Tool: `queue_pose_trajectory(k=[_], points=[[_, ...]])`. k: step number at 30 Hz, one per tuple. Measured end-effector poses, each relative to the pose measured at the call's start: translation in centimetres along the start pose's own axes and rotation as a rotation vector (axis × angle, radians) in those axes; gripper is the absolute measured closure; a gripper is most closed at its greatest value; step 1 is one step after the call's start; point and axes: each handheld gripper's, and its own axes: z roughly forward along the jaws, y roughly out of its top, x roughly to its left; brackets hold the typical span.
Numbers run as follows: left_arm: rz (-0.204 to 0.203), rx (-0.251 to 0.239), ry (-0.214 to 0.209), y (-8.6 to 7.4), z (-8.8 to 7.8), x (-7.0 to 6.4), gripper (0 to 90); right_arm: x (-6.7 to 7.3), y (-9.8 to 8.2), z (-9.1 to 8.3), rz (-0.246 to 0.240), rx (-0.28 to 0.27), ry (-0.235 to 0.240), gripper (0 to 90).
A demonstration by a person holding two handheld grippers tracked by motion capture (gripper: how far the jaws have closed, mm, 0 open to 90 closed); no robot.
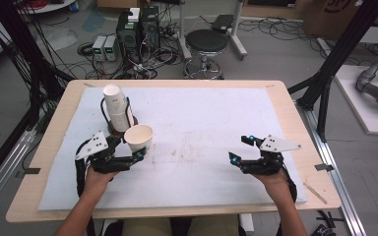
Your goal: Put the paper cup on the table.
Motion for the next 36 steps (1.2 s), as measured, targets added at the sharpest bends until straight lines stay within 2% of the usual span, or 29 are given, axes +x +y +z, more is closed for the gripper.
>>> queue_pose_trajectory(k=[10, 14, 20, 25, 29, 32, 36], points=[[-0.006, -0.010, 0.022, -0.4, 0.4, 0.5, 30.7, 0.0, -0.4, -0.3, 0.010, 0.007, -0.008, 22.9], [-0.018, -0.009, 0.029, -0.6, 0.8, 0.5, 30.7, 0.0, -0.4, -0.6, -0.001, 0.000, -0.014, 23.0], [0.000, 0.027, 0.036, -1.0, 1.8, 0.2, 30.5, 0.0, -0.5, -0.7, 0.005, -0.006, -0.010, 23.0], [-0.007, 0.042, 0.033, -1.5, 2.4, 0.4, 30.4, -0.1, -0.6, -0.7, 0.009, -0.006, -0.009, 23.1], [0.003, 0.075, 0.038, -1.9, 3.1, 0.6, 30.5, -0.2, -0.7, -0.7, 0.013, -0.003, -0.011, 23.2], [0.014, 0.131, 0.045, -2.4, 4.1, 0.9, 30.5, -0.2, -0.6, -0.5, 0.005, -0.007, -0.015, 23.1], [-0.006, 0.196, 0.042, -3.2, 5.4, 1.1, 30.9, -0.1, -0.6, -0.4, 0.004, -0.003, -0.010, 23.2]])
